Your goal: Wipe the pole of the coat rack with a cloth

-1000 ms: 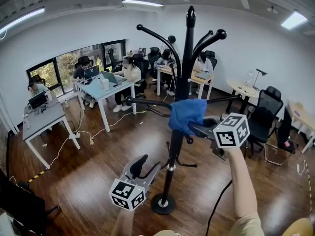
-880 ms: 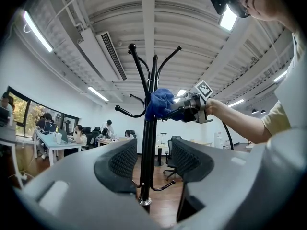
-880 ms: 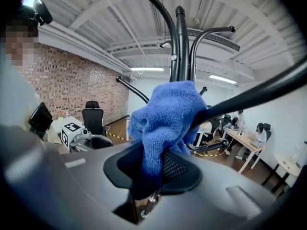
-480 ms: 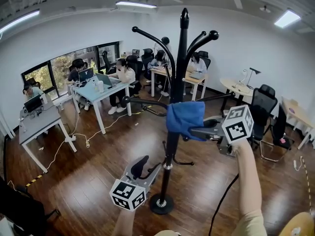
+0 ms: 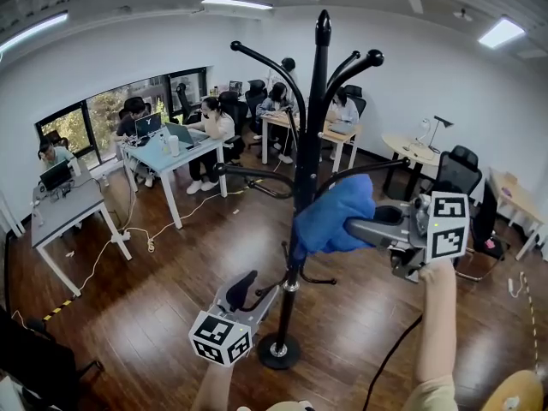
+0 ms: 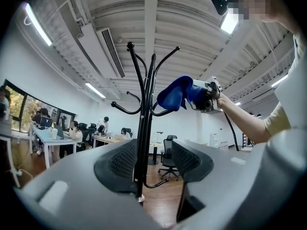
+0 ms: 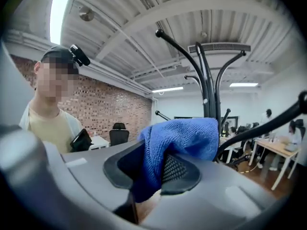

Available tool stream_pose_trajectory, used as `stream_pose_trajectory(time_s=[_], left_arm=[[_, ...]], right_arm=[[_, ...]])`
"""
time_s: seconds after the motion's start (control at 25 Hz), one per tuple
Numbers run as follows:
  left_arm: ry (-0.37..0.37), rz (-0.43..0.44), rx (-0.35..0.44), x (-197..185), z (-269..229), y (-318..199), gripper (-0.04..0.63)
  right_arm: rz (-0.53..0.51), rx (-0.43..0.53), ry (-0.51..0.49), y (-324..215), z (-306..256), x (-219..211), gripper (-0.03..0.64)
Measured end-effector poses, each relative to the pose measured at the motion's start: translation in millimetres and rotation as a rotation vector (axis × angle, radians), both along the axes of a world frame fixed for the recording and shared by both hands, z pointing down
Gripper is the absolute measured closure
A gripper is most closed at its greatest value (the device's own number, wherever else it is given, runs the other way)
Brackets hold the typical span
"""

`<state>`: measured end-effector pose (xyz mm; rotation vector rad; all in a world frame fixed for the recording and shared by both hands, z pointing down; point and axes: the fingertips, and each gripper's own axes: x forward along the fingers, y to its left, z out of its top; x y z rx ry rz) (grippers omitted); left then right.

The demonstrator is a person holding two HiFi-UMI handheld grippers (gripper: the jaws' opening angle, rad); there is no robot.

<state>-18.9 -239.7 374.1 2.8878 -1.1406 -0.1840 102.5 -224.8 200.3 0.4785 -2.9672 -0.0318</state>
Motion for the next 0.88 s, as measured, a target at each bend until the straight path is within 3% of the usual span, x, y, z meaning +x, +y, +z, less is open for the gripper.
stream_pose_trajectory(time_s=[0.08,0.2,0.4,0.56,0.88], left_arm=[[0.002,-0.006,-0.003,-4.1,0.7,1.0,0.391],[0.007,-0.024,-0.011,-13.3,3.9,1.7,0.393],[0.008,-0.081,-0.023,-36.0,9.2,-2.3,0.392],[0.015,-0.14,-0.023,-56.9,10.1,-1.7,0.393],[0.031,-0.228,0.005,-93.9,-2.7,1.6,0.397]], right_arm=[[0.091,0.04,0.018,-11.7,-10.9,-2.7,0.545],[0.219,0.061,0.148,-40.0,-5.6,-12.5,0.543],[0.326,0.046,0.307,-97.3,13.5,-38.2,0.543],[0.299,0.066,0.314,-109.4,13.1,-68.6,0.543],[0.136,0.177,0.258,-82.9,-28.0,-128.0,0.543]])
